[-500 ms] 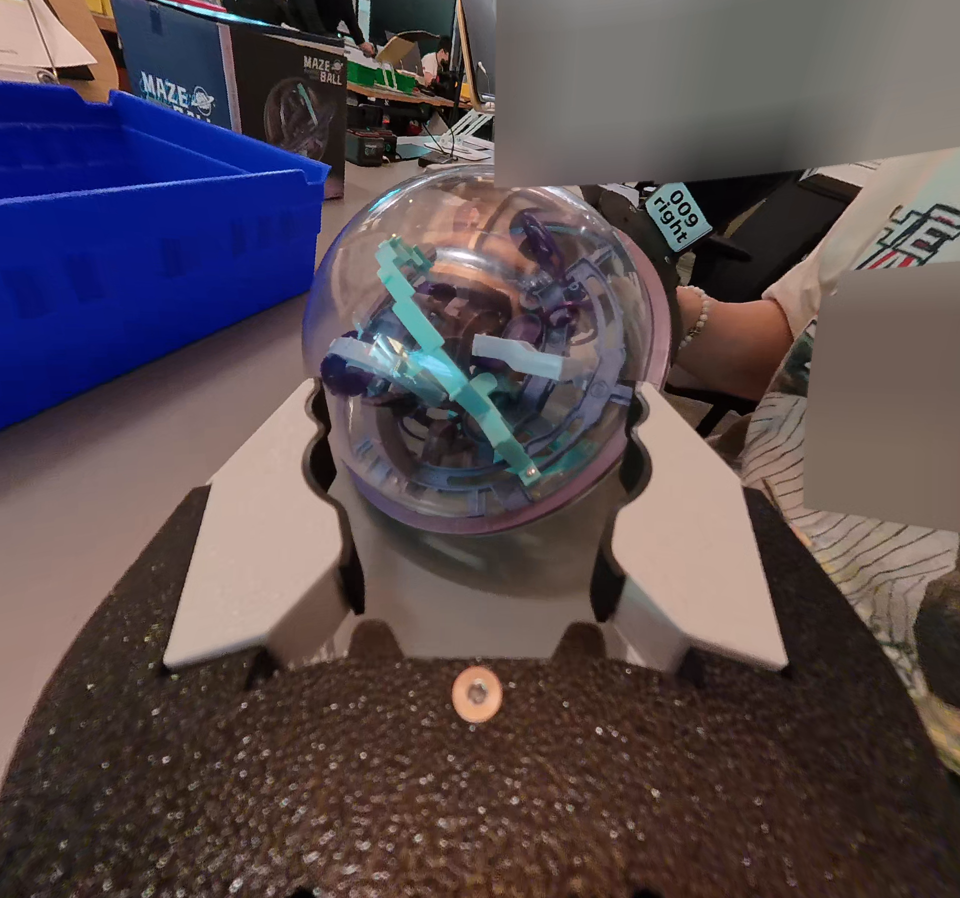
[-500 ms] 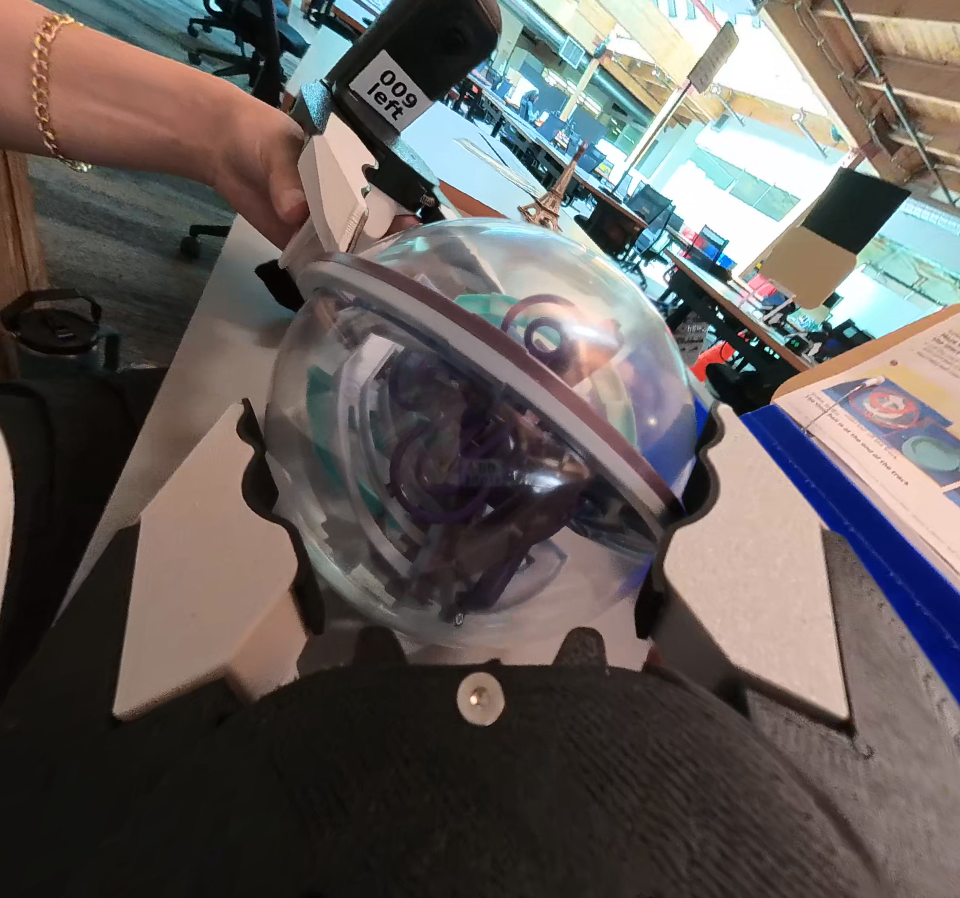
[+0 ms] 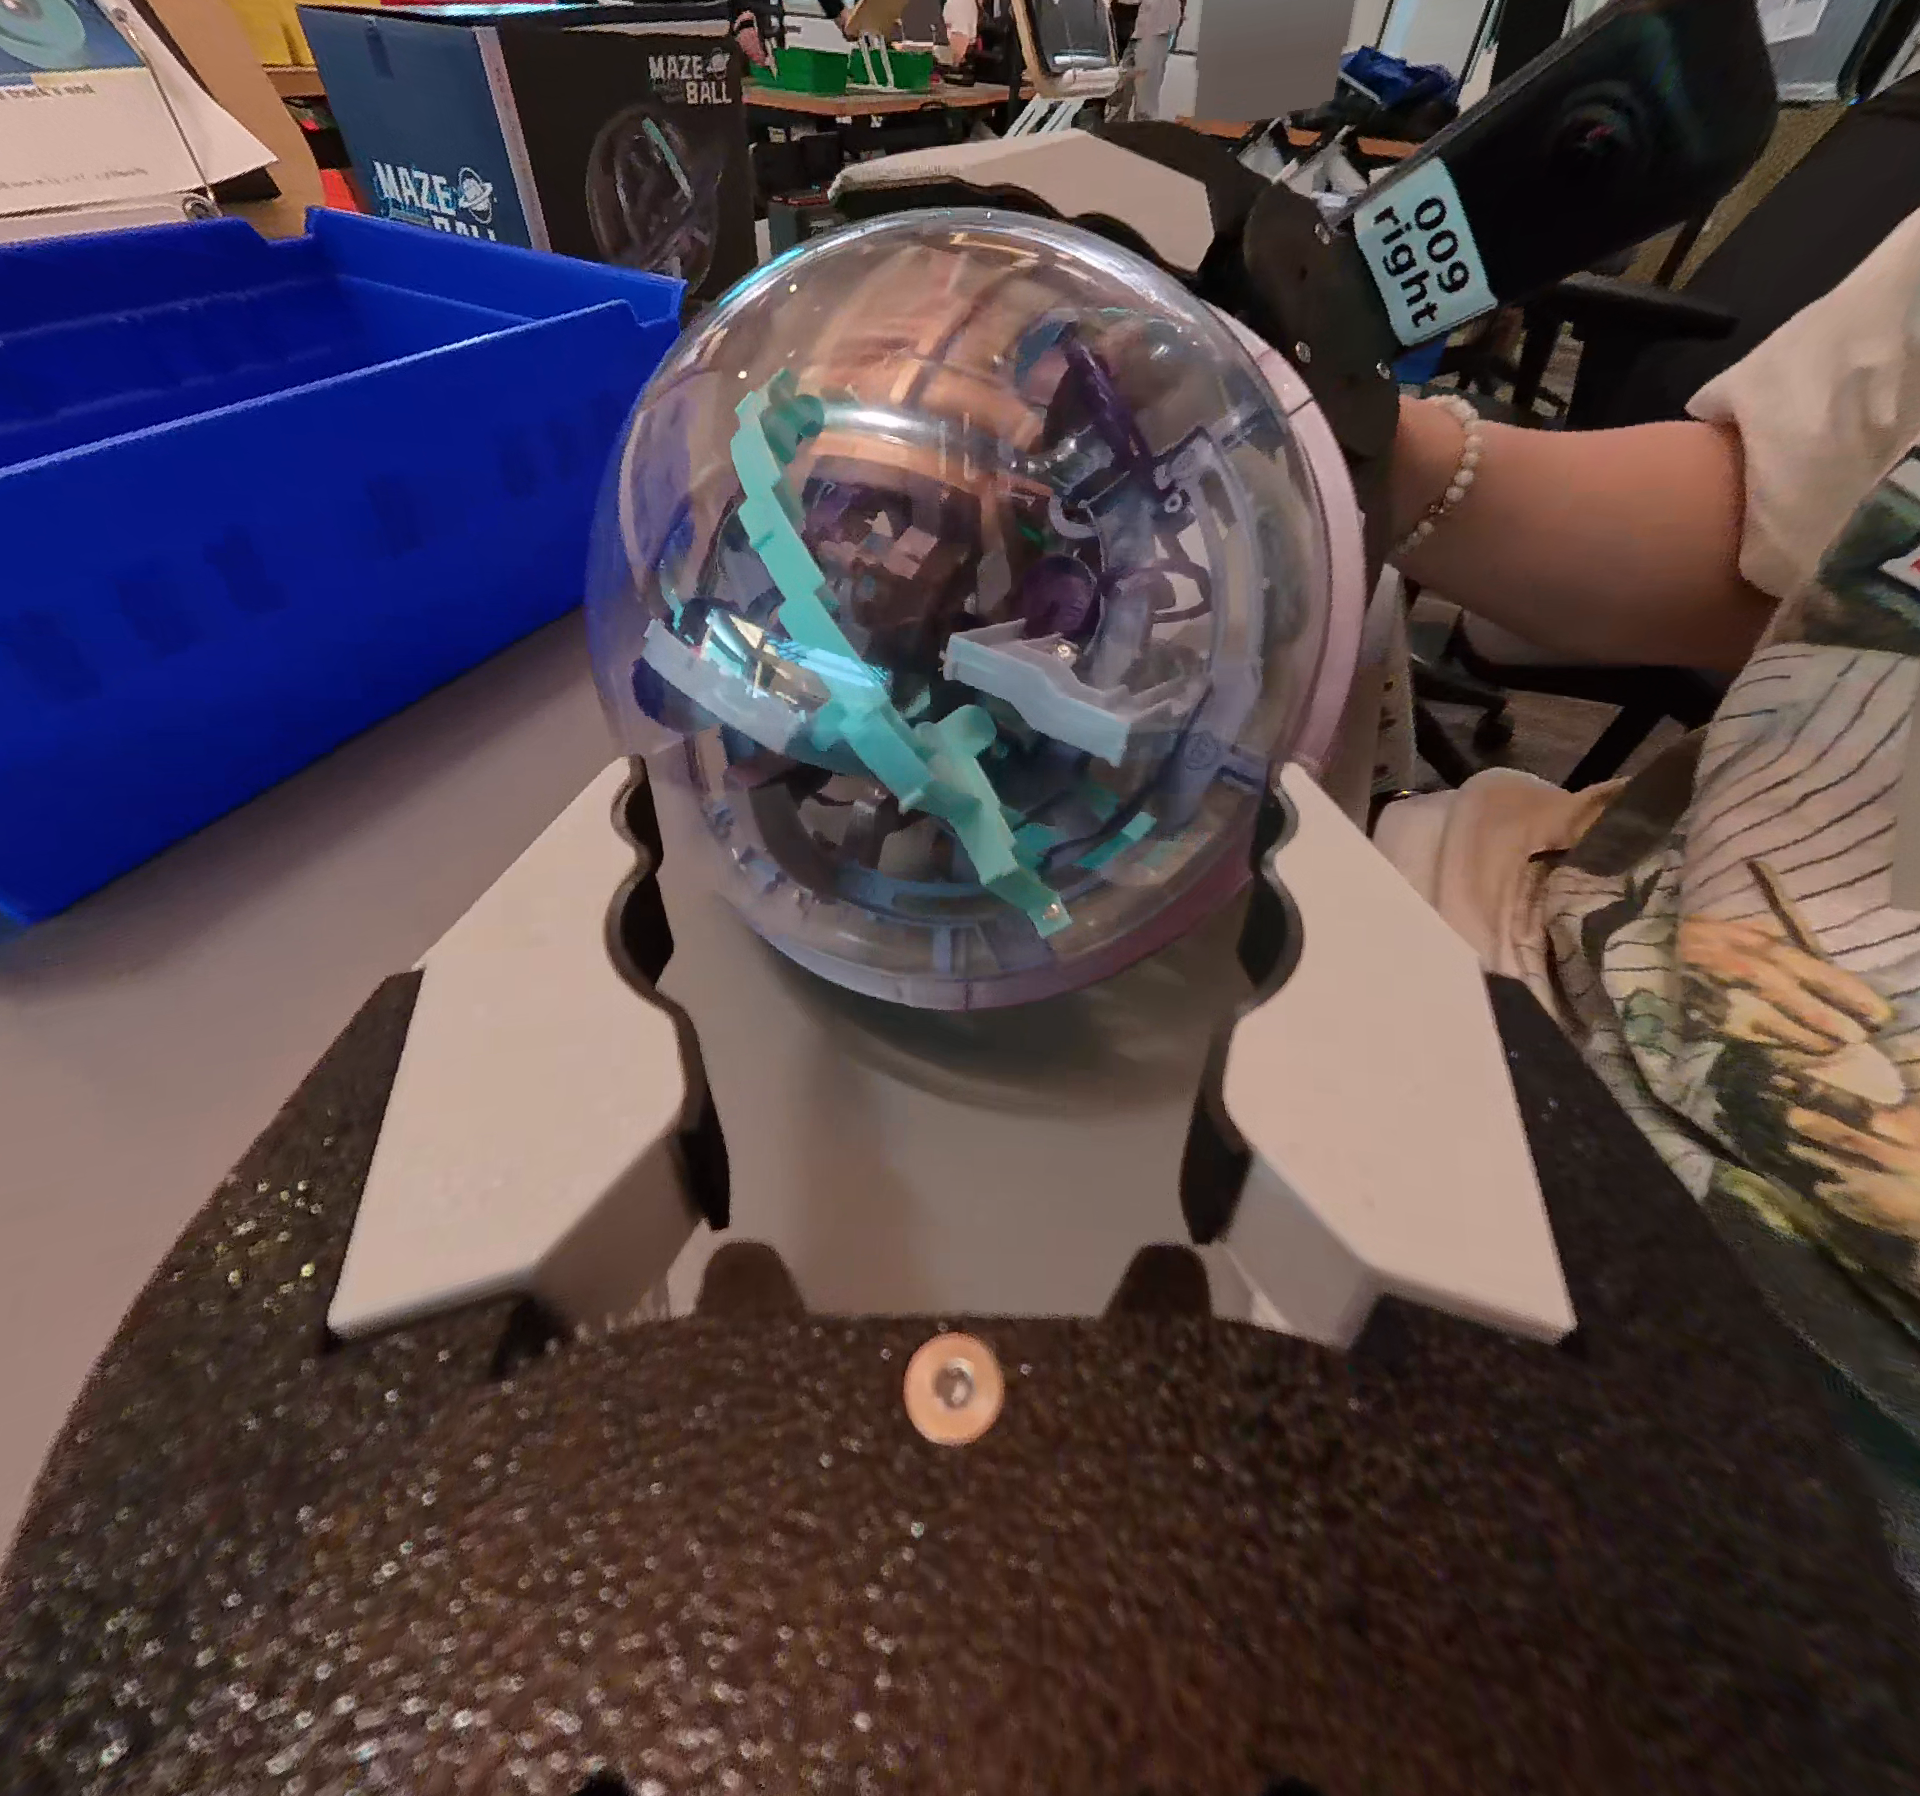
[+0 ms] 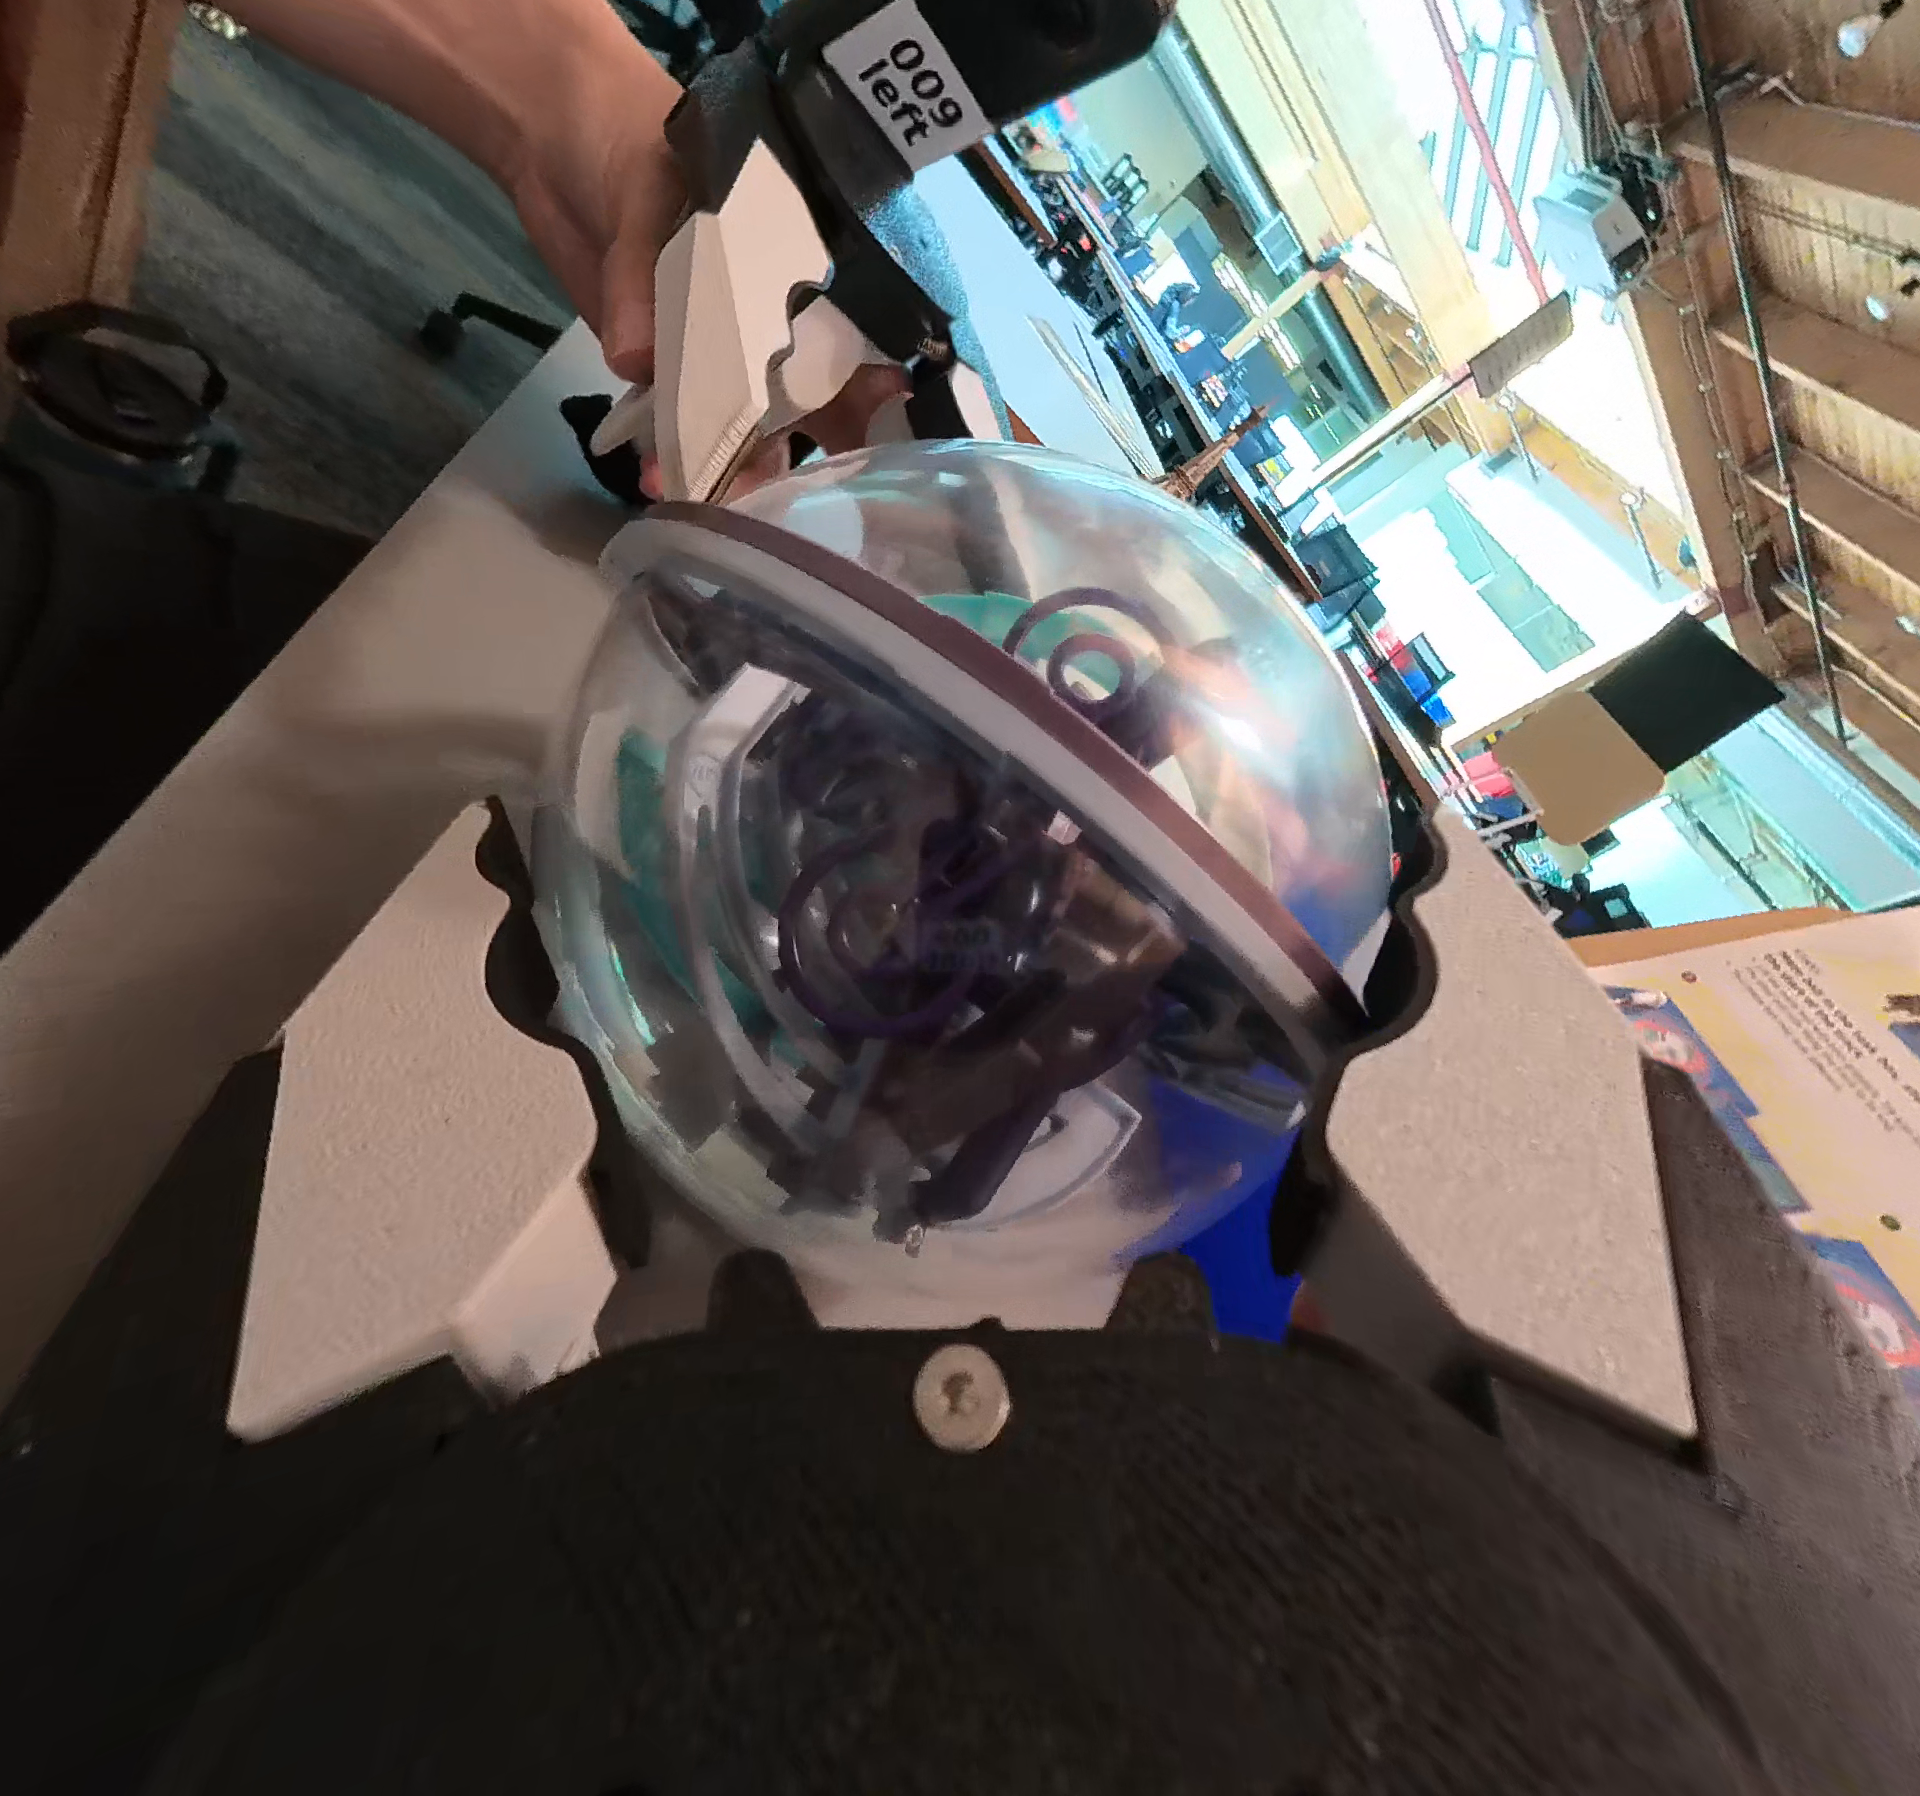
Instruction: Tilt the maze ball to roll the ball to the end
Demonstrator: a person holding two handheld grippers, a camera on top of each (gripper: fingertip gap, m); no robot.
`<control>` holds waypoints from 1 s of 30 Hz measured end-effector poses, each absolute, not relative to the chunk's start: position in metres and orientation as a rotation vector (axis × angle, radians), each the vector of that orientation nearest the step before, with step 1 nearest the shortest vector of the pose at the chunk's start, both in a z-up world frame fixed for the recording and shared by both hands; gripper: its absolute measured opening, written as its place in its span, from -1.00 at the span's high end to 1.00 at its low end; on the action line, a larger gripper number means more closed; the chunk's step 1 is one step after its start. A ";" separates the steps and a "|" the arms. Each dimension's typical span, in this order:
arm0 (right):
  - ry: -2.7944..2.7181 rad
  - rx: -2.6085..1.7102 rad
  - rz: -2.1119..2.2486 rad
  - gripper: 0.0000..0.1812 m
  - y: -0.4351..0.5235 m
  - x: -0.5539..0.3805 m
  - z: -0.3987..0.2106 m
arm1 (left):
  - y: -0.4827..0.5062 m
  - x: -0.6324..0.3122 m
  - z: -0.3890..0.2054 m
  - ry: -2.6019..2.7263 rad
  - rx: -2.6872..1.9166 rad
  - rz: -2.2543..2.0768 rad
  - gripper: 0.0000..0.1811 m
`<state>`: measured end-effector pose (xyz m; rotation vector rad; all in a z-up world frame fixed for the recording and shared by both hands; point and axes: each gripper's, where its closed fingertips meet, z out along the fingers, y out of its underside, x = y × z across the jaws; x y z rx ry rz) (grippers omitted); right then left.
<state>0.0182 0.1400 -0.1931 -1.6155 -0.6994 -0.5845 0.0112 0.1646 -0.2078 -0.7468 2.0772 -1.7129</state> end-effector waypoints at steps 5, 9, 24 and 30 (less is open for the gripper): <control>-0.798 -1.632 -0.573 -0.73 0.141 0.016 -0.195 | 0.164 0.013 -0.211 2.084 -0.761 -1.668 -0.34; -0.833 -1.642 -0.564 -0.68 0.142 0.018 -0.197 | 0.168 0.018 -0.210 2.055 -0.747 -1.609 -0.46; -0.475 -1.656 -0.353 -0.74 0.157 0.026 -0.186 | 0.169 0.025 -0.213 1.996 -0.771 -1.579 -0.44; -0.363 -1.636 -0.241 -0.74 0.154 0.029 -0.182 | 0.167 0.026 -0.212 1.996 -0.783 -1.601 -0.43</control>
